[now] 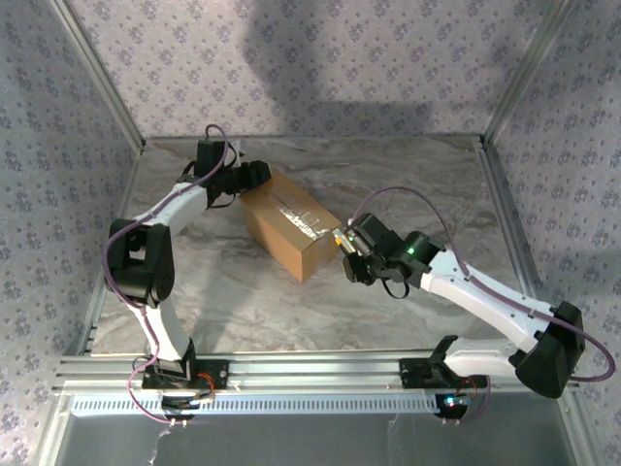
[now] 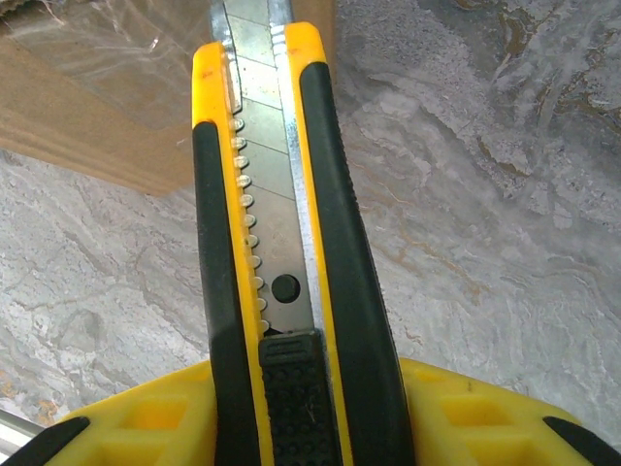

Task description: Unpack the express box

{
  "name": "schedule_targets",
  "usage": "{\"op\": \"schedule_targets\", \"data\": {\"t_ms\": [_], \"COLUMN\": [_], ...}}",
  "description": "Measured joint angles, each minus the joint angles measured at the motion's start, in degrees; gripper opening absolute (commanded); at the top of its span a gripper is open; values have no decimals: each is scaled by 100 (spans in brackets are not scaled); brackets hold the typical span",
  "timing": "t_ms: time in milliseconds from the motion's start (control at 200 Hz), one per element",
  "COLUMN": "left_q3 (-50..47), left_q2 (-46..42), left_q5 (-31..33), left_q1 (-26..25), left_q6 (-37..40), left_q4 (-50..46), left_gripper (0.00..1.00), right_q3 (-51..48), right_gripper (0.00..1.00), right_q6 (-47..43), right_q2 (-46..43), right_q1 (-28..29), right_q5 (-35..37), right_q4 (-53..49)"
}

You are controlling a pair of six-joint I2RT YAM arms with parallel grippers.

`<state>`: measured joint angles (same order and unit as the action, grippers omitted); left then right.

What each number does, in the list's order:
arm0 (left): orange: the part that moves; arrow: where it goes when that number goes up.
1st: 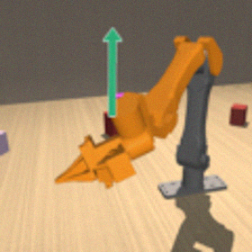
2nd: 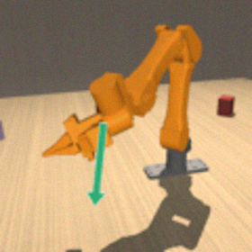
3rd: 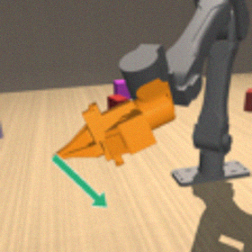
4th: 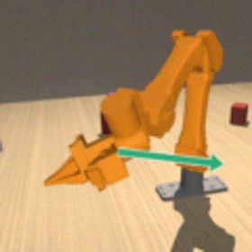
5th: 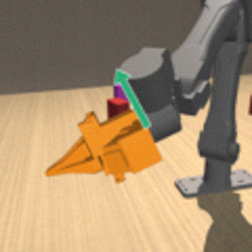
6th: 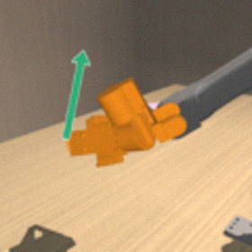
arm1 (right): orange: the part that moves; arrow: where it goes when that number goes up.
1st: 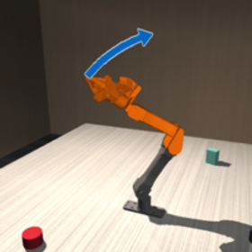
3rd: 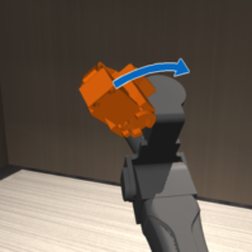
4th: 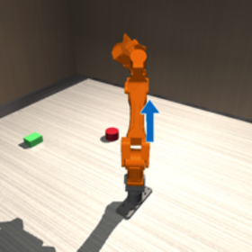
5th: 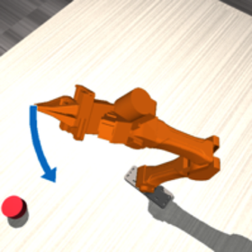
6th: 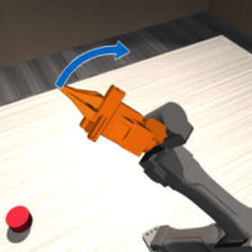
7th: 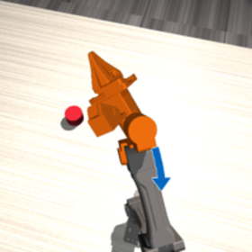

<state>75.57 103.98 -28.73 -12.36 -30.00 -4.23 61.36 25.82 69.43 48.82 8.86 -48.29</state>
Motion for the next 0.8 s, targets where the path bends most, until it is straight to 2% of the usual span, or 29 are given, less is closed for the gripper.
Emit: {"op": "schedule_targets", "data": {"t_ms": [800], "left_q3": [0], "left_q2": [0], "left_q5": [87], "left_q1": [-90], "left_q6": [4], "left_q4": [63], "left_gripper": [50], "right_q3": [160], "right_gripper": [0], "right_q6": [-354], "right_q2": [236], "right_q1": [-179], "right_q5": [-79], "right_q4": [35]}}
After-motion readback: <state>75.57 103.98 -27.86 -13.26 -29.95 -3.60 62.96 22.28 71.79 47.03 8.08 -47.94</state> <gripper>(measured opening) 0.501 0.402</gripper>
